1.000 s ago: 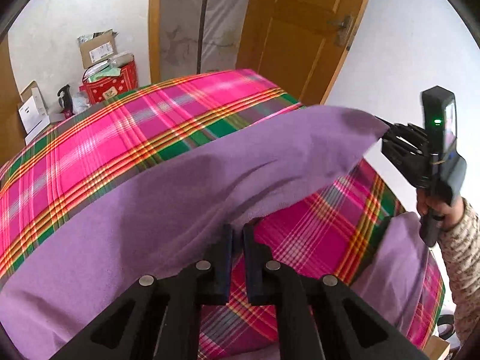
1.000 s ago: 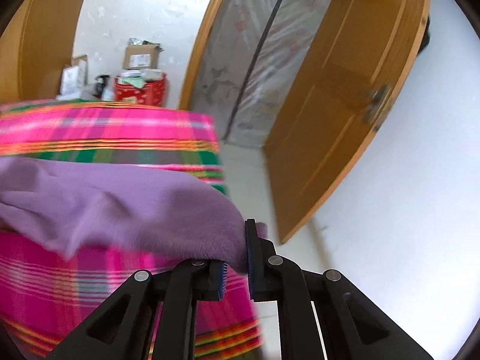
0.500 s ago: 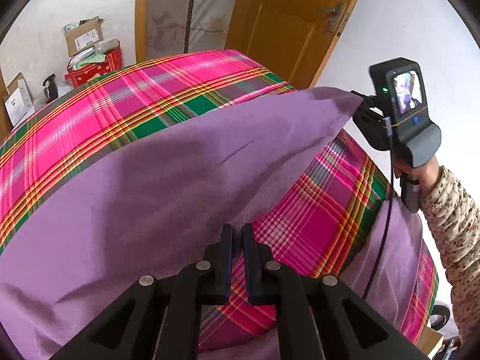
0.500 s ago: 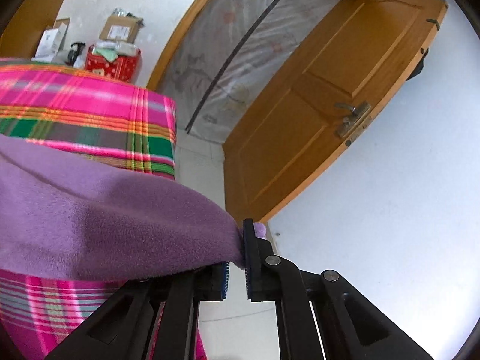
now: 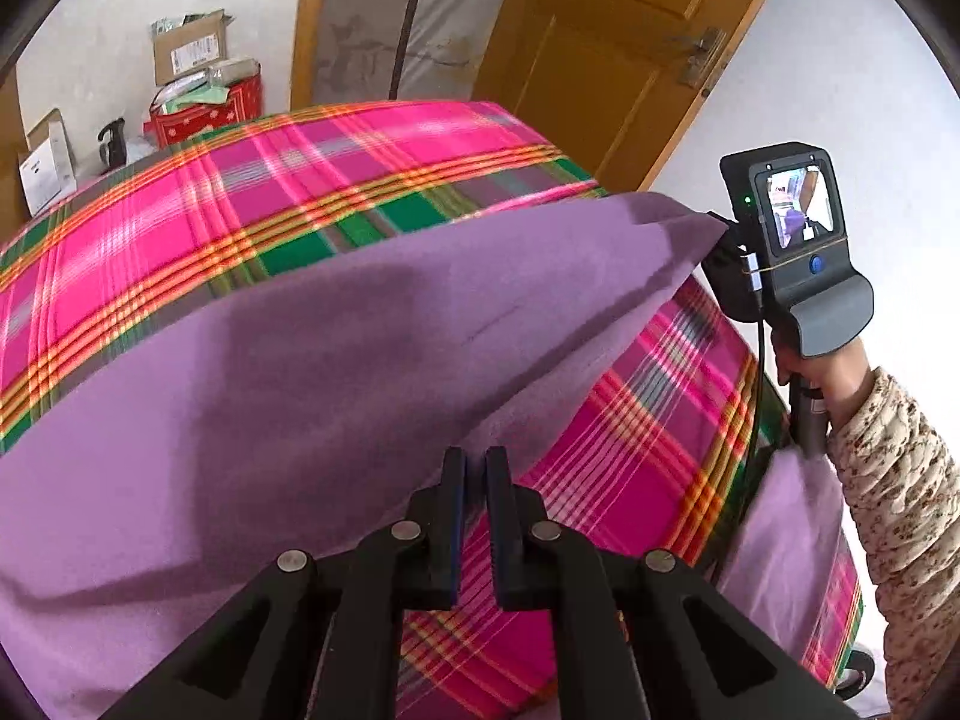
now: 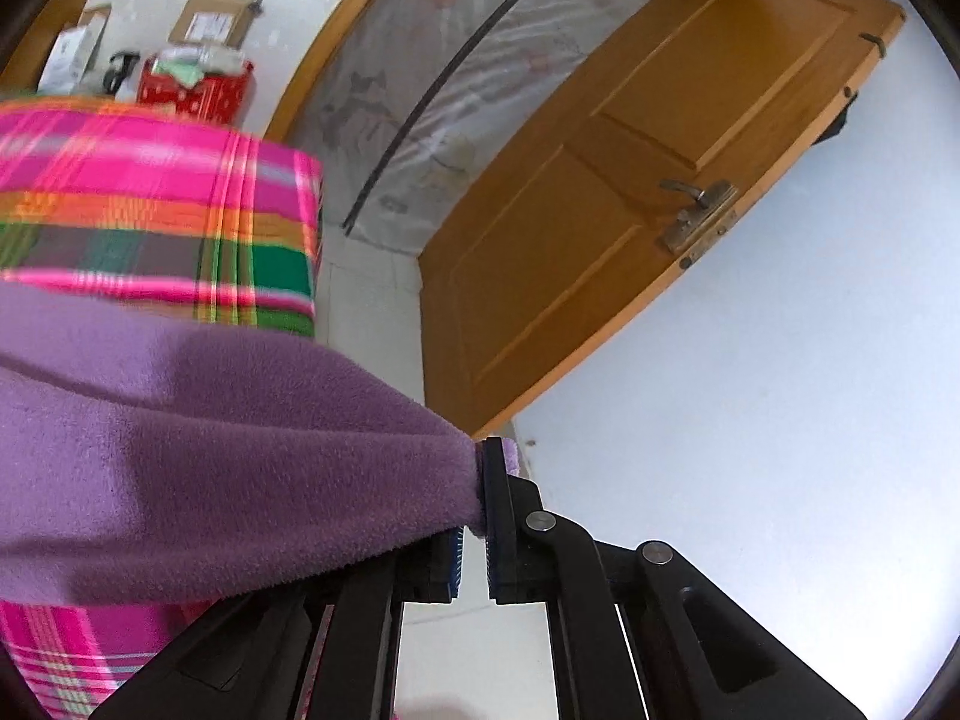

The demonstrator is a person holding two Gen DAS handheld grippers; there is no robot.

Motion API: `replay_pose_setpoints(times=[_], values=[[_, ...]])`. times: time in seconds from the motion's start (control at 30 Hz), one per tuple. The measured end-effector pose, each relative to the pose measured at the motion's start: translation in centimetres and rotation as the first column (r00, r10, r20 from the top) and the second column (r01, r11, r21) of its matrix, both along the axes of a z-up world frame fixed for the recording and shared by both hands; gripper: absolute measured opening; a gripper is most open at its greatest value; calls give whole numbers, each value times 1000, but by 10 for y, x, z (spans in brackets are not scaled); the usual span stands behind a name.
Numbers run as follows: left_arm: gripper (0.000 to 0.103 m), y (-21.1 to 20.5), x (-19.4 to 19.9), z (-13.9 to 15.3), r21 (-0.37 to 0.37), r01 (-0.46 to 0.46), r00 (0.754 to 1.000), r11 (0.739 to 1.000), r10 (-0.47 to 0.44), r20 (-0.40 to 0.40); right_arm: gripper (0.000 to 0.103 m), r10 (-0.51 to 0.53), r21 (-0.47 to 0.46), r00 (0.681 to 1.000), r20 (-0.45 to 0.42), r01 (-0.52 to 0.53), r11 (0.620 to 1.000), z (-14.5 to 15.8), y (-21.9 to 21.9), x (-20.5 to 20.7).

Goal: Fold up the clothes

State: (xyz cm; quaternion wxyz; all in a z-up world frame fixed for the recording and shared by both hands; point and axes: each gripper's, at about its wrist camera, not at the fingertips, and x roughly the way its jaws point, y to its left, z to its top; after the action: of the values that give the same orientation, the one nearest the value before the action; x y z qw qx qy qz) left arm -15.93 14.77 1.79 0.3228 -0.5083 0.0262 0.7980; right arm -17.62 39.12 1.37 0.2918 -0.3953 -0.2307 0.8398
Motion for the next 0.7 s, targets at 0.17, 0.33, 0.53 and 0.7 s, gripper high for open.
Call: replay_pose_setpoints(times=[0.17, 0.33, 0.53, 0.7], values=[[10, -5, 15, 9, 1, 49, 999, 999, -49, -10, 6, -15, -41, 1000, 28, 16, 999, -3, 7, 0], [14, -42, 31, 31, 17, 47, 999, 999, -46, -26, 16, -56, -44, 995, 78, 59, 997, -3, 11, 3], [16, -127, 44, 53, 20, -108, 994, 994, 108, -31, 18, -114, -100, 989, 98, 124, 987, 7, 18, 17], [20, -204, 68, 60, 25, -278, 960, 960, 279, -37, 18, -159, -121, 982, 105, 171, 978, 15, 23, 35]])
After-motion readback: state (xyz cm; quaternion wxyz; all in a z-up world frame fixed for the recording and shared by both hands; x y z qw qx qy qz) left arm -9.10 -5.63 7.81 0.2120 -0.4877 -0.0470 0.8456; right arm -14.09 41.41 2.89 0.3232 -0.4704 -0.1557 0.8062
